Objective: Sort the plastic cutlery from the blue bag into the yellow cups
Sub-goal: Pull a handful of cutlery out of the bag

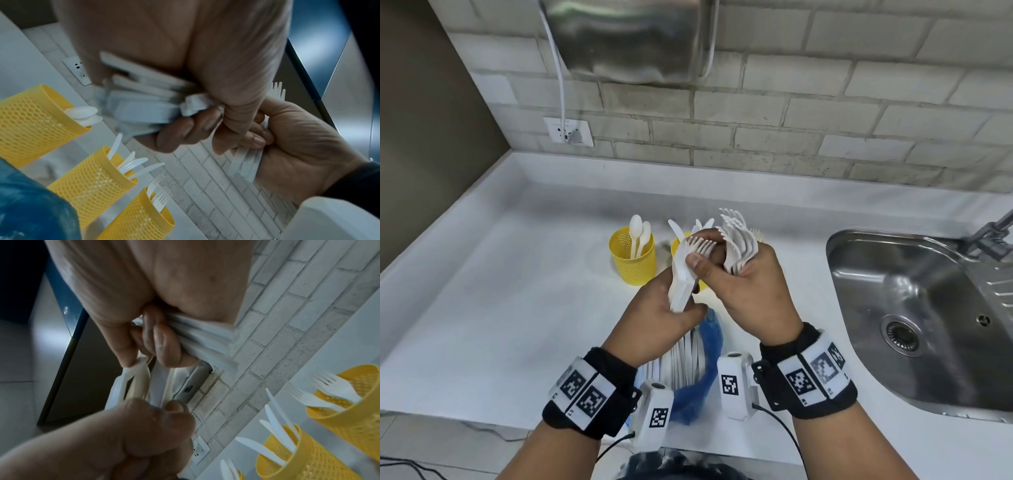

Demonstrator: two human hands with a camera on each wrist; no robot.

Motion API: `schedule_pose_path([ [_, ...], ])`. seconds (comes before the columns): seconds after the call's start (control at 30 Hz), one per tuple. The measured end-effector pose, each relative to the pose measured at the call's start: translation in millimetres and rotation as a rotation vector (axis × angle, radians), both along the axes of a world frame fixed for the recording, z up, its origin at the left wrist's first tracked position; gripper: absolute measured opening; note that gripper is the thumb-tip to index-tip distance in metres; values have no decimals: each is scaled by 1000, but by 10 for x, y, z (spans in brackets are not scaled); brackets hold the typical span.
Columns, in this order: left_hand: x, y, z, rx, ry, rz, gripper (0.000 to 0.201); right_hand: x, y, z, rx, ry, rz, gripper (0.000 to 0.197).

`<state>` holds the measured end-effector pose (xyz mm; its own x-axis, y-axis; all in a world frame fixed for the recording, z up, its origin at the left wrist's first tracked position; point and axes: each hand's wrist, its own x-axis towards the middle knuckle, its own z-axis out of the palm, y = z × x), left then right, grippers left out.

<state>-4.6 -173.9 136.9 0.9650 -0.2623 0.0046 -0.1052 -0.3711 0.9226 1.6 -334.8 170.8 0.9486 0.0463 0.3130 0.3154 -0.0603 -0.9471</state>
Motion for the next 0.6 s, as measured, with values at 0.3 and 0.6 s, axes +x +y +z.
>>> schedule_pose_path([
  [0.3,-73,-47,93,-81,-5,26,47,-37,-72,23,305,-2,5,5],
  [0.6,-128,-92,113,-144,2,3,31,-31,-305,103,748,165,-3,12],
])
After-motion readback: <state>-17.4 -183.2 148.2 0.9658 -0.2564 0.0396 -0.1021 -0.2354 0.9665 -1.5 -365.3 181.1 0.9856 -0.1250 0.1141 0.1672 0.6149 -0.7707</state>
